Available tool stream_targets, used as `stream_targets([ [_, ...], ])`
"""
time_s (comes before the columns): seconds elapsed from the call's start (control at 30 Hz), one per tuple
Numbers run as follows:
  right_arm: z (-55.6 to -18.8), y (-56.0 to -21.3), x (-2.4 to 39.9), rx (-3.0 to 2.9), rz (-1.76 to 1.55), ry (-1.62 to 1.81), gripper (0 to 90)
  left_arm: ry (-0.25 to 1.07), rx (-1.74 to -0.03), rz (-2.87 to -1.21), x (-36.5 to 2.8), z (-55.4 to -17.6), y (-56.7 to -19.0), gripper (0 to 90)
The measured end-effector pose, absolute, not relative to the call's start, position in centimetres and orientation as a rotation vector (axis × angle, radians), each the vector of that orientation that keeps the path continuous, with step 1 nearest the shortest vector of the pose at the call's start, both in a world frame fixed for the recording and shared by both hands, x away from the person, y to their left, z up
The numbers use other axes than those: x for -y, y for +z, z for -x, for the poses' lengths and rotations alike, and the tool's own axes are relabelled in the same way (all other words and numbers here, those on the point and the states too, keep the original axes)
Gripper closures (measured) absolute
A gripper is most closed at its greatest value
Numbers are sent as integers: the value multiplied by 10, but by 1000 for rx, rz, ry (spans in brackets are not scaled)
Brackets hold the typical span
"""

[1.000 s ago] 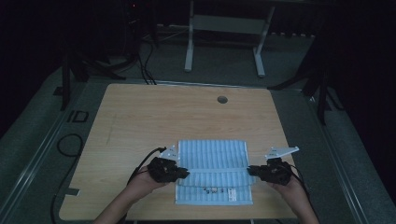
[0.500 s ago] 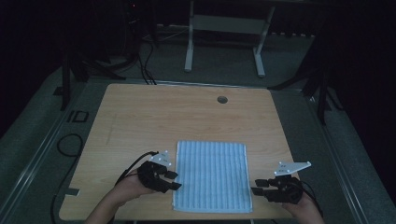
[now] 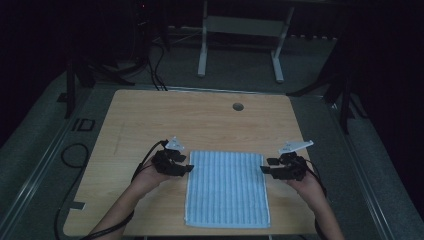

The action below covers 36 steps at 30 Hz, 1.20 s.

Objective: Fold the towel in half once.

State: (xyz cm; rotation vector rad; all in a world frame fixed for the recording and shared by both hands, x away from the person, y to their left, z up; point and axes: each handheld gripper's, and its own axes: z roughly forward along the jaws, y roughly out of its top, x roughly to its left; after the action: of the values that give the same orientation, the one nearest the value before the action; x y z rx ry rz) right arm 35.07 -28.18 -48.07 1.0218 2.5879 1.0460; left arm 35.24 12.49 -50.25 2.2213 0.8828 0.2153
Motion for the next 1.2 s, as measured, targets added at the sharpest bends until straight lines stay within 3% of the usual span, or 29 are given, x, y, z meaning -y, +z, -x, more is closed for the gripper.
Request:
stream_targets([
  [0.23, -393, -496, 284, -2610, -1133, 974, 415, 194, -969, -2173, -138, -392, -511, 448],
  [0.5, -419, -521, 283, -2679, -1237, 963, 383, 97, -950, -2181, -132, -408, -529, 396],
  [0.57, -421, -525, 282, -2689, -1237, 945, 386, 90, -951, -2208, -126, -410, -532, 395],
  [0.7, -422, -529, 279, -2685, -1227, 911, 499, 100, -952, -2271, -117, -414, -540, 403],
  [0.9, -425, -532, 273, -2694, -1196, 865, 654, 100, -941, -2280, -110, -418, -543, 538],
  [1.0, -429, -532, 271, -2713, -1211, 857, 799, 86, -922, -2292, -104, -420, -542, 720],
  [1.07, -431, -529, 270, -2683, -1197, 847, 846, 89, -916, -2269, -102, -422, -538, 850],
  [1.2, -439, -521, 271, -2628, -1223, 869, 858, 128, -940, -2232, -100, -431, -527, 869],
])
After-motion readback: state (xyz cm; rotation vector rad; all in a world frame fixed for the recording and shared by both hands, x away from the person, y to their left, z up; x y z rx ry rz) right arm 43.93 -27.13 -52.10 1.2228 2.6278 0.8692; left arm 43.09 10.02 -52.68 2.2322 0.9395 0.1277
